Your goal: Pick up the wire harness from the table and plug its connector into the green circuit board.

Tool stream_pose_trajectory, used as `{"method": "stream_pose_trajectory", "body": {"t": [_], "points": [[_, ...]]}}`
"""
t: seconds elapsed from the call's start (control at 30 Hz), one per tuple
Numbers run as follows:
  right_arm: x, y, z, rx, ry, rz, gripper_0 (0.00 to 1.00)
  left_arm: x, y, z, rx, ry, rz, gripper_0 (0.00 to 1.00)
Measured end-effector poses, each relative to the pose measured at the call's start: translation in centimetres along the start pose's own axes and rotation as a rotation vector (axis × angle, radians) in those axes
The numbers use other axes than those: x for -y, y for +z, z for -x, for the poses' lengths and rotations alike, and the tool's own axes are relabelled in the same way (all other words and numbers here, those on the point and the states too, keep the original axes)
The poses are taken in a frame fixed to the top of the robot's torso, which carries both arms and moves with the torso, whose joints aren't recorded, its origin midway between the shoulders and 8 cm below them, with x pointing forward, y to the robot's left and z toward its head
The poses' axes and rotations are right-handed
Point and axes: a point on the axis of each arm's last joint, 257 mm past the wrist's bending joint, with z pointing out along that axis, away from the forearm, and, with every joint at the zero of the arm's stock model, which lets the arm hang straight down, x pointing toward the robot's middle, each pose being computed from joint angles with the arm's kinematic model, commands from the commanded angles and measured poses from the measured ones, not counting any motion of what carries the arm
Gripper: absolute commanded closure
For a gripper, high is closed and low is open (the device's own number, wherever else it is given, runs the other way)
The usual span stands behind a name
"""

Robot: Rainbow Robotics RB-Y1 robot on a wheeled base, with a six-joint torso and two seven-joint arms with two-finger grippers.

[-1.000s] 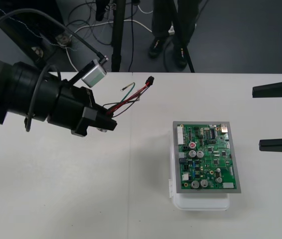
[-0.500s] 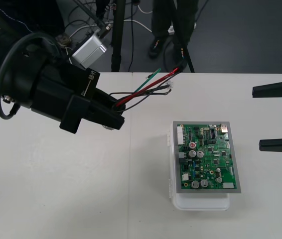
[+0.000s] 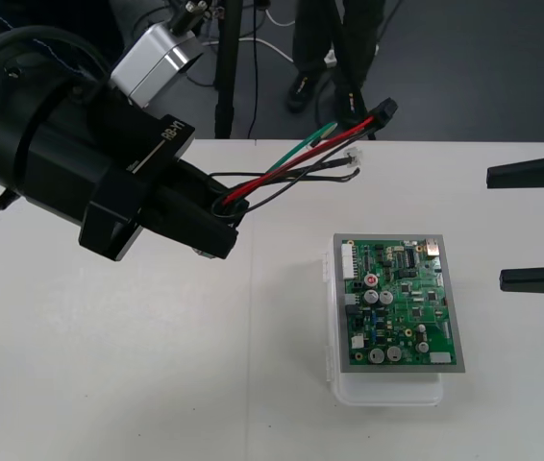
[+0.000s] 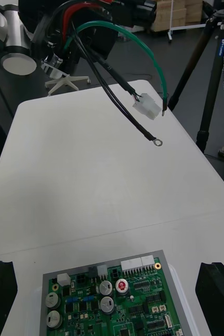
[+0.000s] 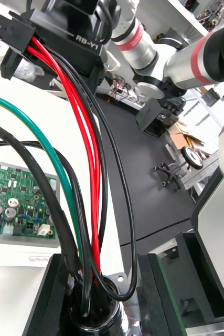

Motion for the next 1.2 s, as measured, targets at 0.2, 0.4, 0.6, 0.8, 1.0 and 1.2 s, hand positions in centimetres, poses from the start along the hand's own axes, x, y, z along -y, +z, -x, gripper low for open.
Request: {"method": "stream_pose_trajectory", "body": {"t": [0.2,0.4,0.6,0.8,1.0,1.2], "points": [[0.0,0.0,0.0,0.0,0.0,0.0,0.0,0.34,-0.08,0.67,-0.001,0.021,-0.007,1.0],[0.0,0.0,0.0,0.0,0.0,0.0,0.0,0.5,-0.35,0.62,-0.008,0.02,-0.008,1.0],[0.0,0.0,0.0,0.0,0.0,0.0,0.0,0.56,-0.73,0.38,-0.018,0.014,-0.004,1.0],[0.04,-0.04,-0.24,-0.003,0.006,-0.001,0.0,0.54,-0.78,0.33,-0.02,0.013,-0.002,1.0],[0.34,-0.04,-0.75,-0.025,-0.001,-0.011,0.0,0.53,-0.79,0.32,-0.021,0.013,-0.002,1.0],[-0.1,0.46,-0.75,-0.013,0.014,0.013,0.0,0.52,-0.79,0.32,-0.021,0.013,-0.001,1.0]]}}
